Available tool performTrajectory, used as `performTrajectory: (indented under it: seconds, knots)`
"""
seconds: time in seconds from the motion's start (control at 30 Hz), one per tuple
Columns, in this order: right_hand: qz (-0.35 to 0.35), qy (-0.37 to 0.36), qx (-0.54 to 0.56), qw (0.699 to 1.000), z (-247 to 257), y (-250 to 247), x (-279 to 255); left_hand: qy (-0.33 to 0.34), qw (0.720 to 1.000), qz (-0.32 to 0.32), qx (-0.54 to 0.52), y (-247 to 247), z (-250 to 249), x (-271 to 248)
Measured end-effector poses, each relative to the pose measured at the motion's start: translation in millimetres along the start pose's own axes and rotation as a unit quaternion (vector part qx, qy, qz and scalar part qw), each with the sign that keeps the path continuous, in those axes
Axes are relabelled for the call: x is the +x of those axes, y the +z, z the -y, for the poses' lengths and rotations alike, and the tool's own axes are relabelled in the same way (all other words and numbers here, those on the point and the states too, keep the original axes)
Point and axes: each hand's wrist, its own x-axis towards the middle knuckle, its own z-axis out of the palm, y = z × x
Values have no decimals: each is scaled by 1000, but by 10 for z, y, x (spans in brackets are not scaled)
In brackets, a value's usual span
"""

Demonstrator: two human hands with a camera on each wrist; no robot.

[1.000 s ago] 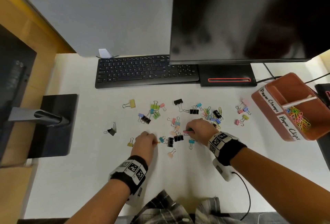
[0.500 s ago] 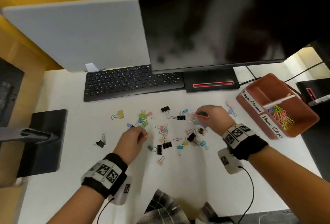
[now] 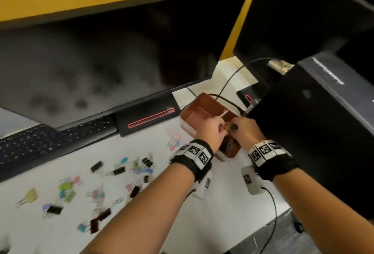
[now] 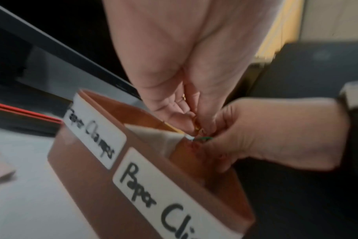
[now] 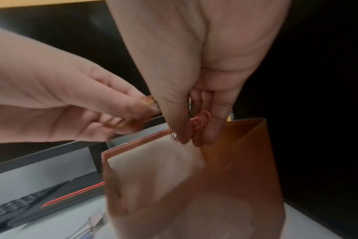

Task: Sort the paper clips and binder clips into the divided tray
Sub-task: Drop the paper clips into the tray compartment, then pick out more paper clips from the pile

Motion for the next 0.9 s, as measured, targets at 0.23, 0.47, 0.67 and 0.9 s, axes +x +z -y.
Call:
performTrajectory:
  seconds: [0.23, 0.47, 0.67, 0.9]
  knots:
    - [22, -64, 45, 997, -107, 23, 87, 12, 999, 0, 50, 64, -26, 33]
    - [37, -294, 73, 952, 648, 416, -40, -128, 980, -151, 1, -684, 995, -992]
    - [206, -336, -19, 919, 1328, 1166, -6, -308, 938, -132, 87, -1104, 2051, -1636]
    - [269, -287, -81, 916, 1746, 1616, 81, -246, 957, -44, 146, -1099, 2334, -1335]
